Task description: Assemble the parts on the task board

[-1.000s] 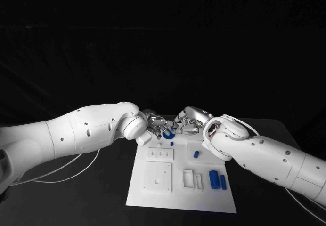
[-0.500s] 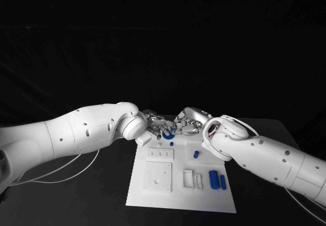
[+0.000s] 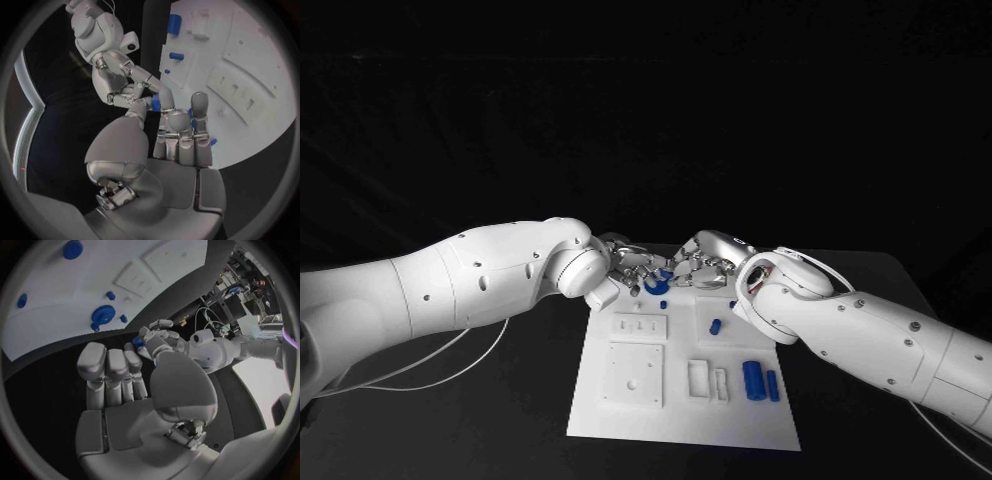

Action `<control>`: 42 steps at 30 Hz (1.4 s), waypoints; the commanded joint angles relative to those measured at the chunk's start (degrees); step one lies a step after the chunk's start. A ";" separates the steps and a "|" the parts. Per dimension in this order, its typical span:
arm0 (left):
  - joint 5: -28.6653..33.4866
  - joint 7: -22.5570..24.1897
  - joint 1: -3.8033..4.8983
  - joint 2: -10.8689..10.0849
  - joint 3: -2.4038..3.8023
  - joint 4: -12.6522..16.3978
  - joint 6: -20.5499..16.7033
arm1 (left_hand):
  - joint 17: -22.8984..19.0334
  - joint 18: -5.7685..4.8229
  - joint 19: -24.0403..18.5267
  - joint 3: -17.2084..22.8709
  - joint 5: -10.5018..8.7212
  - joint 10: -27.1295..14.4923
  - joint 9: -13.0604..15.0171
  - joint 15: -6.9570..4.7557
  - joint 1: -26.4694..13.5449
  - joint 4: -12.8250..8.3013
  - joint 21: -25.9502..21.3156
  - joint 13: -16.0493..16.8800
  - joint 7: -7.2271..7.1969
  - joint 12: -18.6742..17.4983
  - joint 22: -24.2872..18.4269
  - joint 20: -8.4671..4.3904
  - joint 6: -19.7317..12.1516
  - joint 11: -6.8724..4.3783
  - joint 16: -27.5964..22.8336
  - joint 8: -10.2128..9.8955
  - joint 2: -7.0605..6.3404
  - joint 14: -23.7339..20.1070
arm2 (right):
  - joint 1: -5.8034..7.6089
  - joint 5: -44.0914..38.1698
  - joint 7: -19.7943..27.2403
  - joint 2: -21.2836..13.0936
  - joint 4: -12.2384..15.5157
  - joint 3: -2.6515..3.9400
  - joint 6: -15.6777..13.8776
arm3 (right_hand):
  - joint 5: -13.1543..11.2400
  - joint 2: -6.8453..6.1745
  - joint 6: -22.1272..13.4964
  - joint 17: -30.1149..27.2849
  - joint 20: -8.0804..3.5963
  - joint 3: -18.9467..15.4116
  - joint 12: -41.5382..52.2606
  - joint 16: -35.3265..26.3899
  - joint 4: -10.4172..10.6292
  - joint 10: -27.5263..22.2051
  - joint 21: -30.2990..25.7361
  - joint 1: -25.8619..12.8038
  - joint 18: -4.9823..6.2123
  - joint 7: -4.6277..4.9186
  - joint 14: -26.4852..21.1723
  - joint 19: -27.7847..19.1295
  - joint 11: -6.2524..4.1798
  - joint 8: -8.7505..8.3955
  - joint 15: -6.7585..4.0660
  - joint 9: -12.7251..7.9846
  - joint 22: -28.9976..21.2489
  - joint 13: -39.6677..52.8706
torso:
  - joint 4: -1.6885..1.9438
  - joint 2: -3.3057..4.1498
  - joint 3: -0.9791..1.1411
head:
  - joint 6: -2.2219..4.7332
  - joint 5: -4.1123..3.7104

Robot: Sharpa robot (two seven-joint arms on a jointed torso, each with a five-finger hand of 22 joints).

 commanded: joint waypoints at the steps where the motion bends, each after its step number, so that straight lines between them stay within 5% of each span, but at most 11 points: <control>1: 0.01 1.49 -0.20 -0.14 -0.07 0.16 -0.65 | 0.79 -0.82 0.30 5.06 -0.70 2.69 21.25 -0.26 0.36 -5.57 -0.34 0.02 -1.13 0.58 0.23 -0.36 1.92 -0.50 0.29 -0.12 0.87 0.40 | -0.12 1.39 1.82 -0.37 0.12 0.01 -2.15 | 1.23 -0.93 -2.01 -0.29 0.61 -2.37 -1.07 -0.54 0.83 -0.97 -0.48 -0.44 -0.25 0.44 -0.31 2.36 0.15 -0.31 0.52 -0.11 6.66 -0.96 | 0.02 -0.02 0.07 | -0.01 -0.07; 7: -0.67 1.75 -0.42 -0.49 -0.24 0.25 -1.65 | 2.41 -0.81 0.56 3.97 -2.51 2.75 20.52 -0.24 1.61 -5.44 -0.58 -0.35 -1.23 1.31 0.83 -0.32 3.09 -0.59 0.43 -1.29 0.90 0.92 | -0.55 4.10 5.32 -2.01 1.01 0.02 -3.15 | 2.24 -0.40 -6.03 -1.47 1.28 -10.33 -2.24 -1.84 3.49 -2.58 -2.49 1.35 0.20 1.21 -1.23 2.05 0.87 -0.32 1.10 -0.11 6.32 -2.75 | 0.02 -0.05 0.15 | -0.05 0.04; 13: -4.02 0.91 -0.58 -1.05 -0.44 0.69 -2.75 | 4.12 -0.72 0.89 2.81 -3.65 2.77 20.84 -0.33 2.43 -5.11 -0.64 -0.45 -1.40 2.71 1.59 -0.37 4.01 -0.67 1.04 -1.78 1.10 1.17 | -1.38 8.07 10.37 -5.37 2.80 0.60 -2.68 | 5.92 0.69 -6.34 -2.18 1.39 -12.76 -2.47 -2.47 2.18 -3.47 -3.98 2.09 0.29 1.36 -1.94 1.81 0.96 -0.32 1.22 -0.15 6.13 -3.59 | -0.02 0.05 0.26 | -0.16 0.61; 18: -10.83 -0.22 -0.69 -1.68 -0.93 1.58 -3.64 | 4.24 -0.67 0.98 2.75 -4.51 2.76 20.93 -0.40 2.57 -5.04 -0.70 -0.54 -1.36 2.80 1.78 -0.42 3.90 -0.68 0.99 -1.99 1.36 1.18 | -1.87 12.14 12.87 -8.15 3.43 2.04 -3.23 | 8.18 1.81 -5.93 -2.70 1.36 -13.59 -2.58 -2.74 0.63 -3.84 -4.95 1.73 0.31 1.30 -2.17 1.80 0.89 -0.33 1.18 -0.13 6.03 -4.26 | -0.15 -0.06 0.13 | -0.41 0.72; 24: -17.19 -2.27 -1.10 -1.89 -2.00 2.23 -5.21 | 5.23 -0.62 1.22 2.46 -4.27 2.77 21.14 -0.41 2.67 -5.14 -0.70 -0.44 -1.43 3.43 2.26 -0.42 4.20 -0.71 1.54 -2.11 1.37 1.40 | -1.81 19.99 14.10 -9.96 2.33 4.78 -4.46 | 9.66 2.37 -5.37 -2.93 1.32 -13.69 -2.70 -2.95 0.95 -3.93 -5.16 0.71 0.30 1.18 -2.20 1.84 0.80 -0.33 1.11 -0.12 6.00 -4.49 | -0.24 -0.42 0.20 | -1.01 0.76; 27: -18.67 -3.09 -1.44 -1.73 -2.91 2.26 -6.03 | 6.24 -0.52 1.79 2.22 -4.16 2.78 21.70 -0.37 2.63 -5.19 -1.27 -0.27 -1.52 4.33 2.92 -0.29 4.51 -0.68 2.30 -2.01 1.47 1.51 | -0.99 21.81 14.00 -9.77 1.28 5.85 -4.90 | 9.74 2.53 -5.39 -2.97 1.31 -13.66 -2.66 -2.97 0.95 -3.90 -5.14 0.62 0.28 1.18 -2.20 1.85 0.79 -0.33 1.11 -0.12 6.01 -4.50 | -0.33 -0.66 0.41 | -1.41 0.78; 31: -19.69 -3.76 -2.03 -1.01 -3.80 1.84 -6.79 | 6.73 -0.50 2.04 2.30 -3.08 2.78 22.22 -0.33 2.45 -5.38 -1.80 -0.22 -1.54 4.79 3.71 -0.23 4.62 -0.65 2.70 -1.96 1.36 1.55 | 0.85 22.38 13.49 -8.93 -0.12 6.50 -5.12 | 9.63 2.57 -5.40 -2.93 1.30 -13.73 -2.26 -2.84 1.01 -3.64 -5.16 0.34 0.27 1.19 -2.12 1.87 0.79 -0.33 1.10 -0.12 6.02 -4.28 | -0.20 -0.82 0.64 | -1.95 0.80; 42: -24.06 -5.99 -4.00 0.09 -4.36 1.20 -7.54 | 8.46 -0.12 3.58 3.54 -1.26 2.78 24.33 -0.33 1.25 -6.03 -4.30 0.26 -1.70 6.44 9.48 -0.06 4.84 -0.82 4.98 -1.96 1.38 1.70 | 5.42 21.74 11.45 -5.20 -5.74 6.92 -5.21 | 9.19 2.53 -5.36 -3.01 1.29 -13.84 -2.21 -2.89 1.11 -3.65 -5.29 0.11 0.27 1.15 -2.12 1.89 0.79 -0.32 1.11 -0.11 6.00 -4.30 | 0.14 -1.63 0.79 | -3.09 0.60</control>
